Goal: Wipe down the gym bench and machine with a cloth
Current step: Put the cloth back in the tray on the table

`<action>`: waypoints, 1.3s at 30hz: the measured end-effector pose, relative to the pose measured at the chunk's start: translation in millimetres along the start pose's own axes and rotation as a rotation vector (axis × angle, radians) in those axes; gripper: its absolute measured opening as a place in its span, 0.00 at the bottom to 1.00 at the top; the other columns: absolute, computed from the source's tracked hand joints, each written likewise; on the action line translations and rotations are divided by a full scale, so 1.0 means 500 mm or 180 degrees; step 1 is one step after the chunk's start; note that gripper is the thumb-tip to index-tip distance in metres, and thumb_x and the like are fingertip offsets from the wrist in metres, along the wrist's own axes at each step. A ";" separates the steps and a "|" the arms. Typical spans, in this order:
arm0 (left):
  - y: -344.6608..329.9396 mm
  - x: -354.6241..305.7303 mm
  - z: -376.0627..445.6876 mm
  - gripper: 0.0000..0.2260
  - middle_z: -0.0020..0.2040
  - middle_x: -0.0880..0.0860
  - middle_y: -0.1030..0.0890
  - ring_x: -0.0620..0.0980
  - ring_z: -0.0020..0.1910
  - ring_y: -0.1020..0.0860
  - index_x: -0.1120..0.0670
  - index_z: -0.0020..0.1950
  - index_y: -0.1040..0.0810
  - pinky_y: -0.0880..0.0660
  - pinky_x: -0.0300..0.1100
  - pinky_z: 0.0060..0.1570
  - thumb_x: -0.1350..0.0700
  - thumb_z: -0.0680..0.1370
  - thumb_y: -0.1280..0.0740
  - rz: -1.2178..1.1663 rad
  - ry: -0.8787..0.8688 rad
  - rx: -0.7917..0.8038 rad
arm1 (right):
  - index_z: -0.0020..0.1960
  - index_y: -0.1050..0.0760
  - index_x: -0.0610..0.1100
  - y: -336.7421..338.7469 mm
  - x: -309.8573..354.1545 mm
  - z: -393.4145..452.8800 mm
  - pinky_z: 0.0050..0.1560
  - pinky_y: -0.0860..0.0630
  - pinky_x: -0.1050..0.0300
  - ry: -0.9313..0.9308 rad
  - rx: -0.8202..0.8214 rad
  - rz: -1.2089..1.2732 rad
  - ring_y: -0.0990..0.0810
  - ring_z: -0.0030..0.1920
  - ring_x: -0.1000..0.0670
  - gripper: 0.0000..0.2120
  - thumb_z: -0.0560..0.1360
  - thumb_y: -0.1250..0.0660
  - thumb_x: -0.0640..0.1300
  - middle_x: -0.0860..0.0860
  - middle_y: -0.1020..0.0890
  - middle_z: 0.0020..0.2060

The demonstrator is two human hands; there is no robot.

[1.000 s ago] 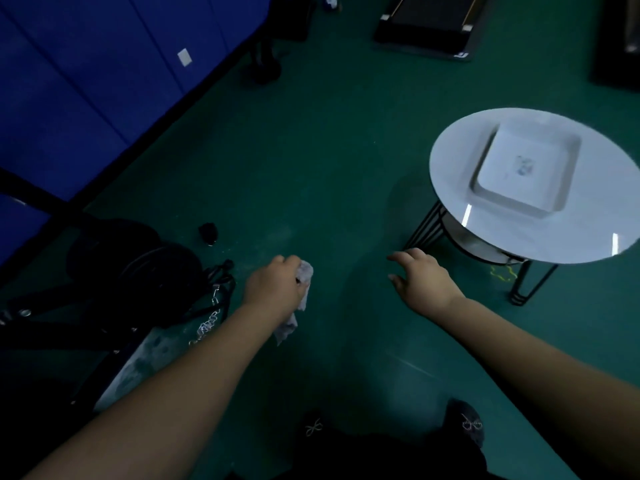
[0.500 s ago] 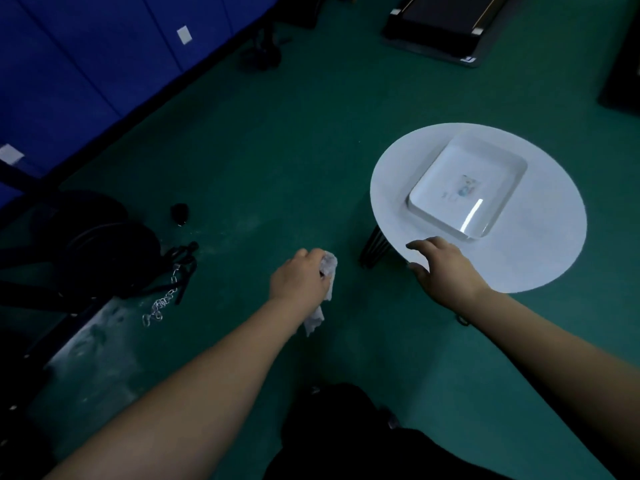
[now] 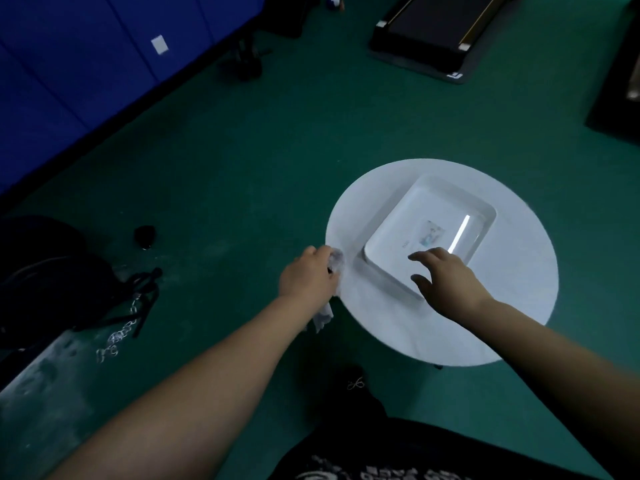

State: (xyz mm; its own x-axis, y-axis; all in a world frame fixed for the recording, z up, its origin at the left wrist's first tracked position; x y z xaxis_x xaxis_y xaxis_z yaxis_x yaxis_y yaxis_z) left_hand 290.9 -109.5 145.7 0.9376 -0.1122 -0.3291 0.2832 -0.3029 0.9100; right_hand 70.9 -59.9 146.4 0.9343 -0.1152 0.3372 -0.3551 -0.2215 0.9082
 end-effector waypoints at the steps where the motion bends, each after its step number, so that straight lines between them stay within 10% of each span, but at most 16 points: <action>1: -0.005 -0.021 0.021 0.17 0.59 0.51 0.27 0.53 0.52 0.25 0.47 0.66 0.31 0.31 0.43 0.43 0.48 0.78 0.38 -0.0037 -0.0008 0.0020 | 0.69 0.31 0.48 0.011 -0.020 0.017 0.59 0.28 0.49 -0.0013 -0.0004 -0.0010 0.28 0.64 0.43 0.19 0.79 0.38 0.47 0.47 0.28 0.66; 26: -0.285 -0.335 0.141 0.18 0.60 0.51 0.30 0.48 0.46 0.27 0.45 0.69 0.33 0.31 0.39 0.49 0.55 0.80 0.40 -0.2397 0.2632 -0.1246 | 0.69 0.31 0.50 0.056 -0.405 0.409 0.64 0.32 0.52 0.1475 0.1045 -0.0524 0.30 0.65 0.47 0.19 0.78 0.38 0.48 0.49 0.29 0.66; 39: -0.419 -0.384 0.271 0.26 0.66 0.50 0.38 0.37 0.48 0.30 0.50 0.75 0.40 0.41 0.23 0.53 0.57 0.78 0.36 -0.2980 0.2392 -0.1426 | 0.69 0.32 0.47 -0.024 -0.511 0.514 0.68 0.34 0.42 0.1339 0.0493 -0.0502 0.35 0.70 0.40 0.23 0.75 0.34 0.45 0.43 0.35 0.72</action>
State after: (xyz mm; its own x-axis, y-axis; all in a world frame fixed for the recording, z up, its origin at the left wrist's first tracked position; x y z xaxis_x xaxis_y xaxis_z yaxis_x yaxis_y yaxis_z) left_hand 24.3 -152.6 -15.9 0.1861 0.5739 -0.7975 0.7990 0.3839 0.4628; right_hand -171.2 -276.6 -14.2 0.8969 0.3266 0.2983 -0.1783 -0.3502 0.9196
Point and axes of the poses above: each hand's wrist, its own z-axis towards the middle knuckle, its own y-axis out of the back of the hand, x = y × z, the point moved 9 cm from there along z, towards the middle knuckle
